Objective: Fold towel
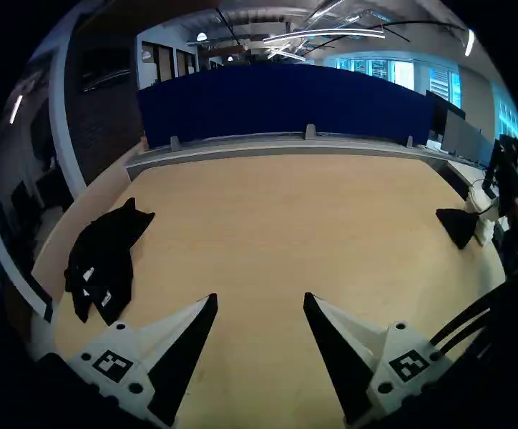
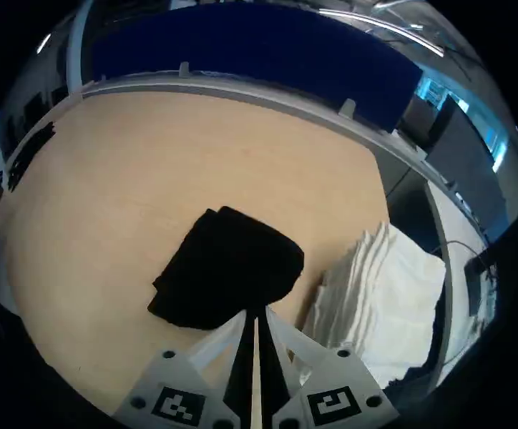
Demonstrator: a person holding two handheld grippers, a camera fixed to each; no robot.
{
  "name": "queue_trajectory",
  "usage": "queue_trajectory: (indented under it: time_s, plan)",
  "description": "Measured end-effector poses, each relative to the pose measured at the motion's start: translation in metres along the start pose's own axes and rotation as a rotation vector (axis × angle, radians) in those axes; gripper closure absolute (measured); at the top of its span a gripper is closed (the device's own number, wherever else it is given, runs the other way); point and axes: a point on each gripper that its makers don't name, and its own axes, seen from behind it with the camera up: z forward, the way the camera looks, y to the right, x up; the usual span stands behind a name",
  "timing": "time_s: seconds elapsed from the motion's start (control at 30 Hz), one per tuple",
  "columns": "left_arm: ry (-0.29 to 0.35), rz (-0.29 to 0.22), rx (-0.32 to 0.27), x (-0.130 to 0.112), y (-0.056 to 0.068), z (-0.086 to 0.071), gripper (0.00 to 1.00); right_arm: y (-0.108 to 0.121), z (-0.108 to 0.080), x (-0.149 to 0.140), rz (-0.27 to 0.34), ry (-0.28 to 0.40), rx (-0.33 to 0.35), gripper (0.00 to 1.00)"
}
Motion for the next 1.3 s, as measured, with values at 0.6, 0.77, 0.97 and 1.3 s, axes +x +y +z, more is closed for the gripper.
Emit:
queue_trajectory:
  time_s: [0.6,0.77,0.97,1.3]
  plan:
    - [-0.003,0.016,0.005,-0.002,-0.002,-0.005,0.11,0.011,0.018,-0.065,0.113,-0.143,-0.091,0.96]
    - [-0.006,0.020,0.005,-0.004,-0.003,-0.006,0.11,0.013,0.025,-0.074,0.124,-0.173,-0.109,0.95]
    - [-0.007,0.025,0.004,-0.005,-0.001,-0.006,0.11,0.011,0.027,-0.077,0.134,-0.190,-0.114,0.94]
    - [-0.005,0.026,-0.002,-0.003,0.001,-0.006,0.11,0.014,0.018,-0.074,0.137,-0.179,-0.128,0.77]
